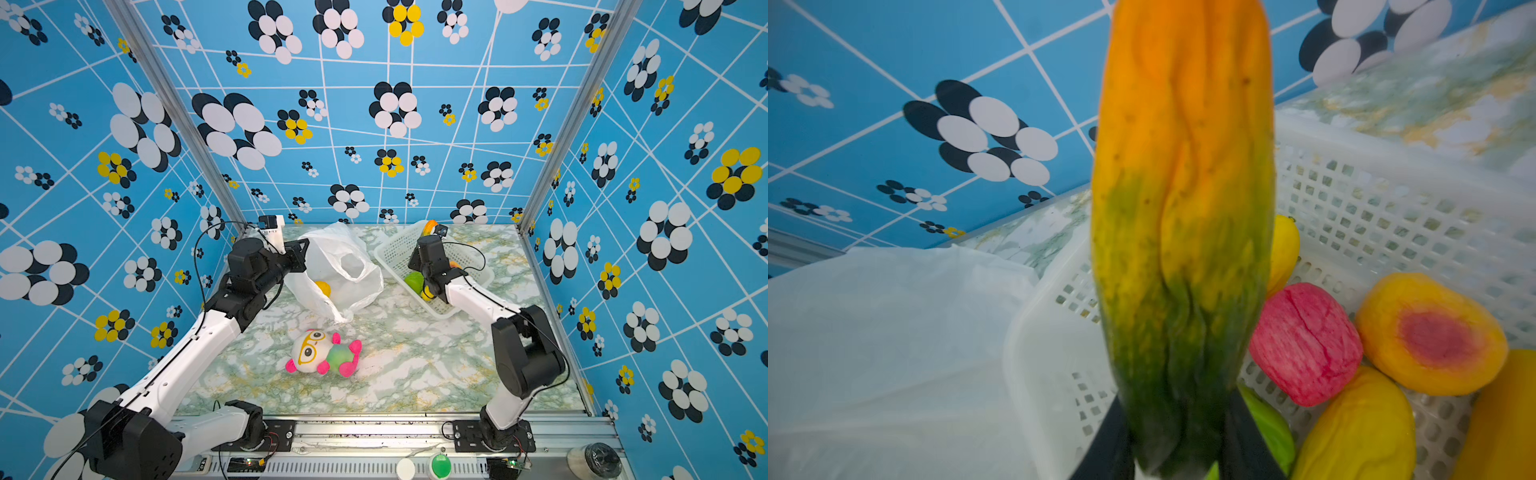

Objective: Untie the knot of the plastic bag and take out the fruit
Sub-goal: 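Lower the papaya into the basket and open the right gripper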

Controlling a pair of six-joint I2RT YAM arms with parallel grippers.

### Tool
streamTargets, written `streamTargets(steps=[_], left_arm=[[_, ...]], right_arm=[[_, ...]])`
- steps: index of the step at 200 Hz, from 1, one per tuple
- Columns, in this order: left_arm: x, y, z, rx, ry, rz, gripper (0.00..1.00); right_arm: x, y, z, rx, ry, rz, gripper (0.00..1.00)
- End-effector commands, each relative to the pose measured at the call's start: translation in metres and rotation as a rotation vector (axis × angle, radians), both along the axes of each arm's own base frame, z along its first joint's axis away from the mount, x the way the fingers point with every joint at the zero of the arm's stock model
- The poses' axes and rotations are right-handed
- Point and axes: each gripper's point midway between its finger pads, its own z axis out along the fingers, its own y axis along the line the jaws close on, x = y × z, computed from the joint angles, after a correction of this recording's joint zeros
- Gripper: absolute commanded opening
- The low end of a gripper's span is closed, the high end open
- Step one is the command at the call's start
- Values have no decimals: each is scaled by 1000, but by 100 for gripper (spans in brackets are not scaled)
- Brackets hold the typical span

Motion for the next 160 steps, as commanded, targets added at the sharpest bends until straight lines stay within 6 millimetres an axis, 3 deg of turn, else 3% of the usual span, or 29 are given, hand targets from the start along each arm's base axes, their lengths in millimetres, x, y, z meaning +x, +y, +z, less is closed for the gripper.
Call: streamTargets(steps=[1, 67, 87, 108, 132, 160], left_arm=[[-3, 4, 3, -17, -15, 5, 0], [-3, 7, 4, -19, -17, 11, 0], [-2, 7, 4, -19, -17, 12, 0], [-2, 7, 4, -19, -18, 11, 0], [-2, 6, 5, -21, -18, 7, 0], [-1, 6, 3, -23, -13, 6, 0]], right_arm=[[-1, 23, -42, 103, 215, 84, 11], [25, 59, -82, 167, 332, 183, 22], [26, 61, -86, 176, 340, 188, 32], [25, 61, -89, 175, 349, 188, 50], [23, 60, -80, 171, 323, 198, 65], [15, 55, -51, 150, 236, 203, 72]])
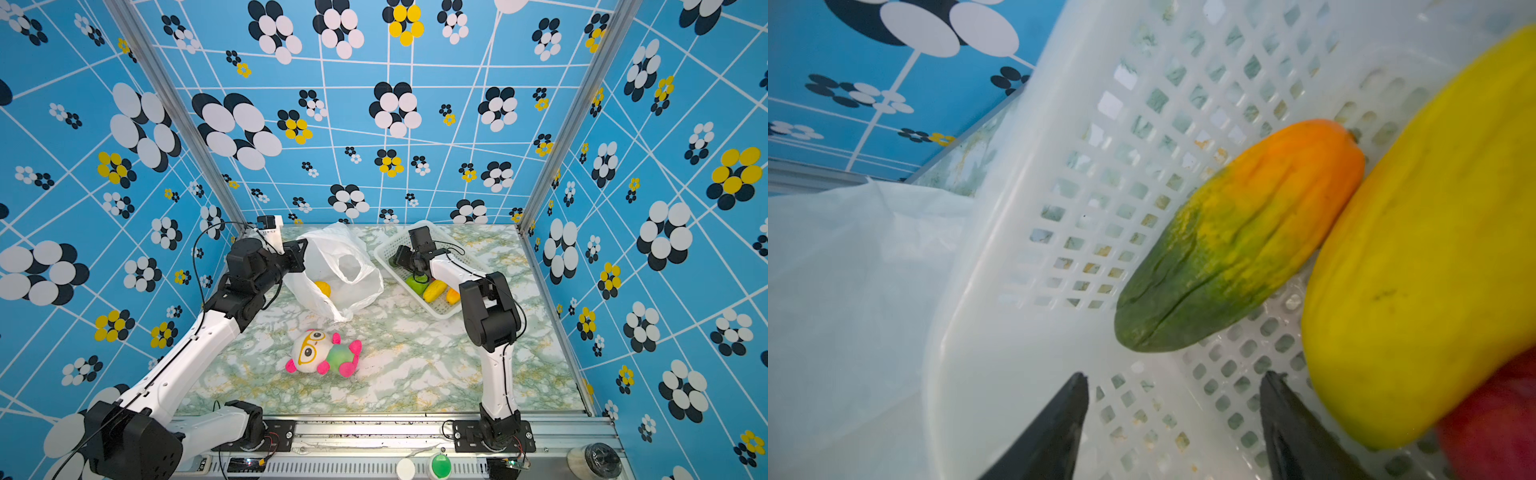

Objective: Untie the knot of the plastic bag and take out the fruit
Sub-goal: 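Lower the papaya into the basket and open the right gripper, then move the right gripper back into the bag above the round yellow fruit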

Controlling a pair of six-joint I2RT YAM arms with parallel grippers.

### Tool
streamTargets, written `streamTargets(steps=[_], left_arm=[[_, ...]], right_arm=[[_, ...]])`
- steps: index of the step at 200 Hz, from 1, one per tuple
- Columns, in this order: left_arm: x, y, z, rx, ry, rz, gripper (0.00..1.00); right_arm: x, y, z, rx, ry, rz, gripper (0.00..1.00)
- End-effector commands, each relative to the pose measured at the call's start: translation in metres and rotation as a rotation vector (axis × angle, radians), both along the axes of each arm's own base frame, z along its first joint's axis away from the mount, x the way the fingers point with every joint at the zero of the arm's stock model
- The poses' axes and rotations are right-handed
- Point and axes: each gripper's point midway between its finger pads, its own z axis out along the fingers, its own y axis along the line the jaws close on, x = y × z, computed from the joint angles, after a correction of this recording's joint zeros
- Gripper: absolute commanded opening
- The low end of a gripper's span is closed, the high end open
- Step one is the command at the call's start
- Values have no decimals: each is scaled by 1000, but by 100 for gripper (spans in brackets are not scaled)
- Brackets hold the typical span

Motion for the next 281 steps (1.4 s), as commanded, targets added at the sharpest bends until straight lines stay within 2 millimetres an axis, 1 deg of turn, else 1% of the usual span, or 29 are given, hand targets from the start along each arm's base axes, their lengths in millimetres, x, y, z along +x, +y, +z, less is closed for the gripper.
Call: streamTargets(steps=[1, 16, 29, 49, 62, 76, 94, 102, 118, 136, 157, 174, 197, 217, 240, 260, 273, 275, 277, 281], left_arm=[[-2, 2, 4, -23, -15, -3, 0], [-2, 2, 4, -23, -14, -4, 0], [-1, 2, 3, -23, -12, -6, 0], [-1, 2, 3, -26, -12, -7, 0], [-1, 1, 4, -28, -13, -8, 0], [-1, 0, 3, -30, -10, -12, 0], [0, 0, 4, -35, -6, -15, 0], [0, -1, 5, -38, -3, -17, 0], [0, -2, 6, -39, -2, -22, 0], [-2, 0, 6, -38, -4, -17, 0], [-4, 1, 7, -36, -10, -12, 0], [-5, 1, 8, -37, -13, -14, 0], [-5, 1, 9, -38, -13, -16, 0], [-5, -1, 7, -40, -4, -26, 0], [-5, -5, 8, -45, 0, -43, 0], [-3, -8, 7, -48, 10, -60, 0], [-2, -11, 6, -47, 17, -72, 0], [-2, -11, 5, -47, 20, -73, 0], [-2, -12, 6, -47, 18, -74, 0], [-1, -12, 6, -46, 19, -77, 0]], right_arm=[[-14, -4, 24, -19, -49, 7, 72], [-21, -7, 44, -42, -111, 12, 71], [-31, -5, 64, -56, -186, 31, 64], [-54, 9, 96, -95, -335, 88, 53], [-75, 28, 116, -120, -443, 155, 48], [-100, 54, 130, -135, -550, 246, 45], [-135, 98, 136, -126, -660, 398, 43], [-149, 116, 132, -128, -687, 455, 43], [-170, 149, 124, -111, -723, 553, 42], [-180, 175, 109, -94, -727, 615, 41], [-180, 197, 88, -86, -672, 654, 40], [-180, 210, 73, -86, -632, 680, 39], [-183, 226, 60, -105, -605, 706, 42], [-183, 241, 47, -125, -558, 728, 42], [-176, 255, 36, -120, -495, 714, 43], [-170, 268, 27, -111, -450, 702, 47], [-164, 274, 17, -141, -406, 680, 51], [-161, 275, 21, -142, -406, 672, 51], [-162, 273, 6, -163, -376, 673, 51], [-156, 279, 10, -164, -376, 661, 51]])
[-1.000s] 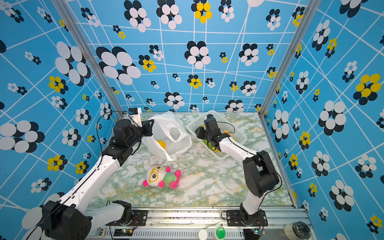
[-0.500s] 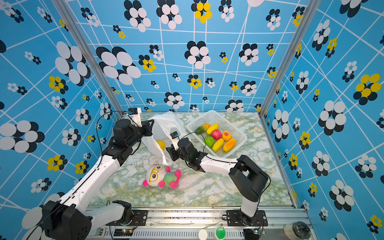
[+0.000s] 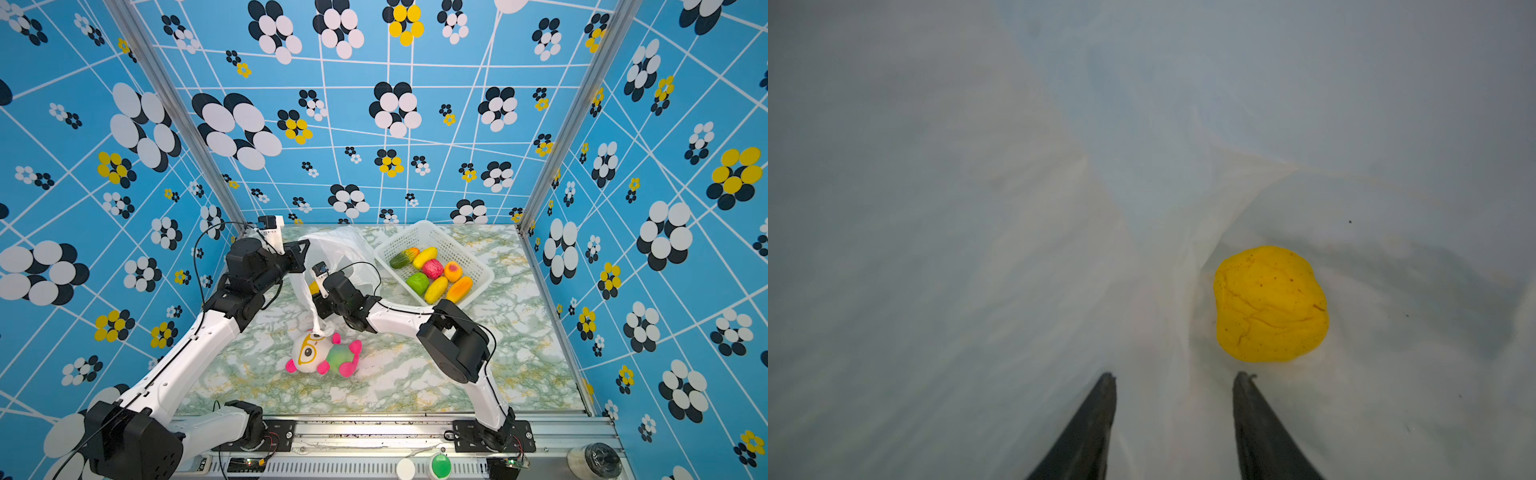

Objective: Untie the knot of the plastic bag and take out the fruit
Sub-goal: 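Move the right gripper back into the bag above the round yellow fruit, then lower the right gripper onto the round yellow fruit and close it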

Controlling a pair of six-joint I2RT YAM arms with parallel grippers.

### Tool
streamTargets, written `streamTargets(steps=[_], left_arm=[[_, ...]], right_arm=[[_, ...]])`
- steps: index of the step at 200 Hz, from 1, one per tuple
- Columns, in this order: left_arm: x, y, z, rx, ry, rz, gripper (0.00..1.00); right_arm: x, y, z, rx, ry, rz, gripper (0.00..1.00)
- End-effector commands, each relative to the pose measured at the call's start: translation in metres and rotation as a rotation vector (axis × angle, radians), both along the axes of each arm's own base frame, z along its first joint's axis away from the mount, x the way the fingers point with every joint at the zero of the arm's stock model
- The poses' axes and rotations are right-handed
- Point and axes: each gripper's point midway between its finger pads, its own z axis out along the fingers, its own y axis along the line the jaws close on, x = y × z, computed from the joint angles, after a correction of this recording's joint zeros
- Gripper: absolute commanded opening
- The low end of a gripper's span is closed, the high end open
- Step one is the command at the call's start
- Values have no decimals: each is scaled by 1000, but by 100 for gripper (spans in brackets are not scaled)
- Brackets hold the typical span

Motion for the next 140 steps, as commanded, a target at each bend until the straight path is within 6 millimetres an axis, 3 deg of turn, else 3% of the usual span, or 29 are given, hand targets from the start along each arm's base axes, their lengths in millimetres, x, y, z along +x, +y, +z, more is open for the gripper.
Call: streamTargets(steps=[1, 22, 58, 85, 125, 140], left_arm=[[2, -5, 6, -15, 5, -30, 0], [3, -11, 6, -11, 10, -55, 0], [5, -25, 5, 15, 18, -100, 0], [5, -32, 3, 29, 23, -115, 0], [2, -26, 6, 32, 7, -87, 0], [1, -25, 7, 29, -1, -80, 0]], right_arm=[[10, 6, -33, -95, 100, -70, 51], [23, 9, -48, -169, 137, -131, 52], [42, 8, -64, -258, 158, -235, 67], [58, -1, -65, -338, 134, -326, 73], [66, -10, -66, -380, 87, -378, 75], [69, -12, -65, -381, 73, -392, 81]])
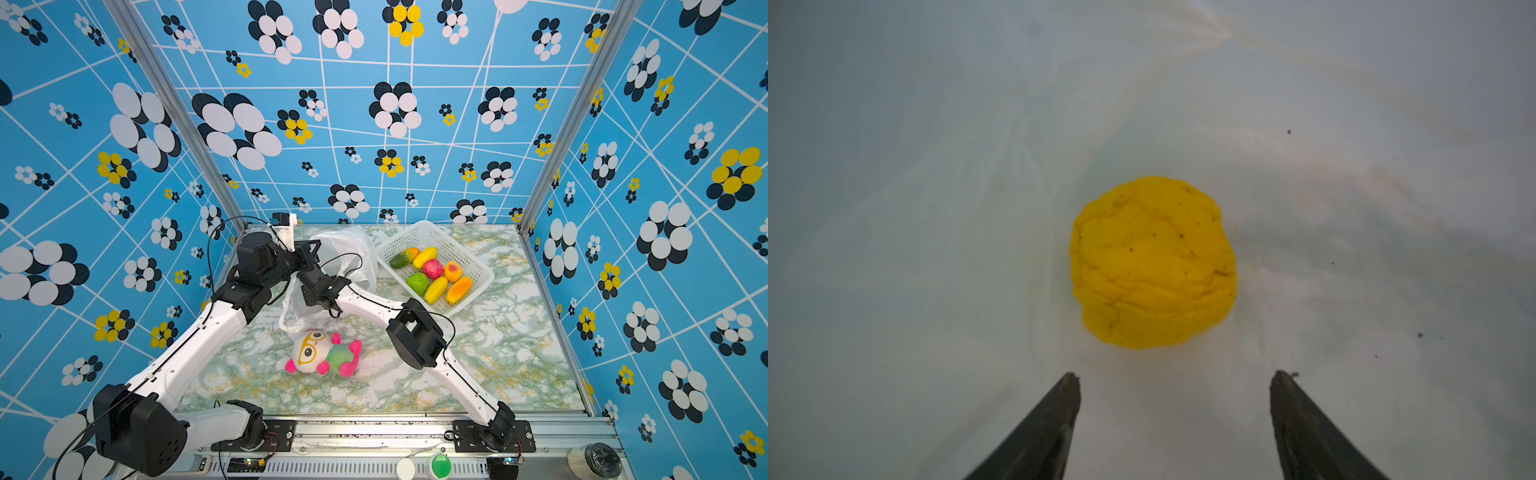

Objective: Untie the knot of the plastic bag and take out the fruit
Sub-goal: 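Lower the right gripper onto the round yellow fruit and close it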

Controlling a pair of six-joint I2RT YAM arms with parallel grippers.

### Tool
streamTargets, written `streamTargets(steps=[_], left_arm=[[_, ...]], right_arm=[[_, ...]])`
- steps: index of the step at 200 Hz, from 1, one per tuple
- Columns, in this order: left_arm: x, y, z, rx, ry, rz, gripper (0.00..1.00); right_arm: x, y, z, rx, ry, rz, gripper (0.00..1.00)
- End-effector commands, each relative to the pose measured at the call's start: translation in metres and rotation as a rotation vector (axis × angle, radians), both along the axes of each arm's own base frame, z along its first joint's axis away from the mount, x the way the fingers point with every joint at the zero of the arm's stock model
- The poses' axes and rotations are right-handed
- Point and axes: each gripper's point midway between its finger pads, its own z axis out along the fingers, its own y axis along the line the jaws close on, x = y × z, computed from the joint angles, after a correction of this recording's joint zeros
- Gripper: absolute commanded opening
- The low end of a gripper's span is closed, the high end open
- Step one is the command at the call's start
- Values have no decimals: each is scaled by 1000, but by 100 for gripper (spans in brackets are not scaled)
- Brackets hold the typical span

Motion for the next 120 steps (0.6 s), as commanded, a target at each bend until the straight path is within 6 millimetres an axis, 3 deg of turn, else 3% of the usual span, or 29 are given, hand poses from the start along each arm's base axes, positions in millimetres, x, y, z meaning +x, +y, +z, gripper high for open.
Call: streamTargets(steps=[1, 32, 69, 120], left_arm=[[-4, 2, 13, 11, -41, 5, 0], [-5, 2, 12, 11, -43, 7, 0], [-6, 1, 13, 9, -46, -4, 0], [-10, -6, 16, 2, -64, -50, 0]], right_arm=[[4, -12, -6, -72, -26, -51, 82], [11, -8, -1, -54, -70, -47, 99], [20, 10, -1, -4, -77, -13, 99], [36, 20, -28, 37, -9, -35, 99]])
